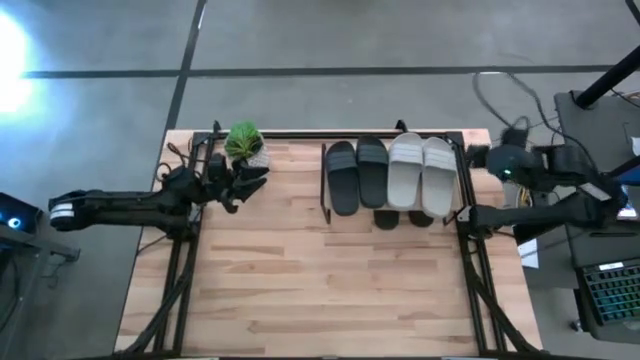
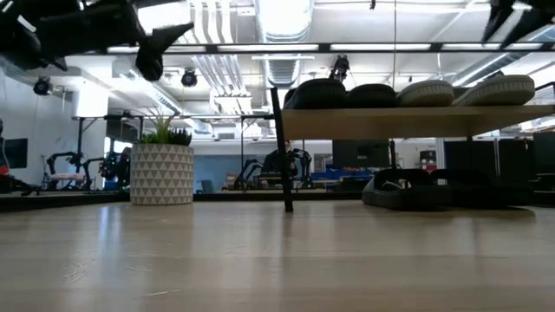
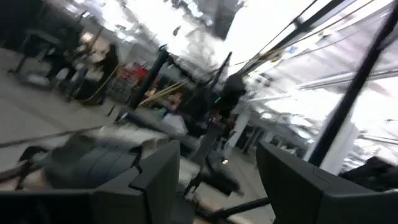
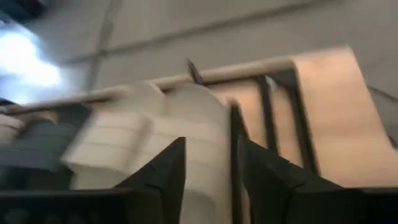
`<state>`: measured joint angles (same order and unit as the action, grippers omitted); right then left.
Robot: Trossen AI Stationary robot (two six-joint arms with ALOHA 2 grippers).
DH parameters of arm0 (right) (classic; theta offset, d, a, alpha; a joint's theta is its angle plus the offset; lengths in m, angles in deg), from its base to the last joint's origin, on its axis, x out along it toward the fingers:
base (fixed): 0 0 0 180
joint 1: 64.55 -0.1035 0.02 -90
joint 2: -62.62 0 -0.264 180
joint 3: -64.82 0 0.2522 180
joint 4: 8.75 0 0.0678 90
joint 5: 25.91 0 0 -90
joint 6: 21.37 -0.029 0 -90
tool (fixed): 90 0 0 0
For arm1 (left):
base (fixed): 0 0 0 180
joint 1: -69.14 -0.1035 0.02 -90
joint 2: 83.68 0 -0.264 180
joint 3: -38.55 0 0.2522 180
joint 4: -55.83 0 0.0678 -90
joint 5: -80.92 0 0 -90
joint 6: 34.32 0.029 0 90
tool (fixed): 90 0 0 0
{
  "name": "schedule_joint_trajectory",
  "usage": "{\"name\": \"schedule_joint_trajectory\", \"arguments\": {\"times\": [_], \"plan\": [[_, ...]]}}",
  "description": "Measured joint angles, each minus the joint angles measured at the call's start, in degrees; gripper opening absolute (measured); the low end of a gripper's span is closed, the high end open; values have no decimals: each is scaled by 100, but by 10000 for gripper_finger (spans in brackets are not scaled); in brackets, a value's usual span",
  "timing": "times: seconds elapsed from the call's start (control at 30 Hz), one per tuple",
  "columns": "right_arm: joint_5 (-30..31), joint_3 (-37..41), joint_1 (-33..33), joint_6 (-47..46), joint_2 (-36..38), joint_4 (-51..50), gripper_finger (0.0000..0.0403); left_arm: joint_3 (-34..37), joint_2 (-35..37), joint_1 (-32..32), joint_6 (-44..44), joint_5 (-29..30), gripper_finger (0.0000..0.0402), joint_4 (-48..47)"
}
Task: Pick and place slides into the shelf
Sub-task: Adjust the shelf
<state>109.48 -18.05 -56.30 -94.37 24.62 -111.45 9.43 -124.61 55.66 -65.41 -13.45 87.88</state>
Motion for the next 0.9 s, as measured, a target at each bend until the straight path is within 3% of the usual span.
{"name": "schedule_joint_trajectory", "arguments": {"times": [0.17, 0.3, 0.53, 0.7, 0.9], "plan": [[-1499, 440, 1286, 262, -38, -119, 99, -128, 41, 1, 0, -150, 199, 27], [-1980, 974, 1946, 393, -70, -110, 61, -162, 78, -2, 0, -232, 199, 26], [-1859, 1644, 2420, 327, -89, -106, 14, -105, 100, -2, 0, -429, 199, -23], [-2001, 1823, 2443, 324, -232, -16, 9, -51, -38, 2, -4, -611, 199, -34], [-2394, 1937, 2443, 717, -480, 763, 8, -37, -219, 0, -9, -628, 199, -31]]}}
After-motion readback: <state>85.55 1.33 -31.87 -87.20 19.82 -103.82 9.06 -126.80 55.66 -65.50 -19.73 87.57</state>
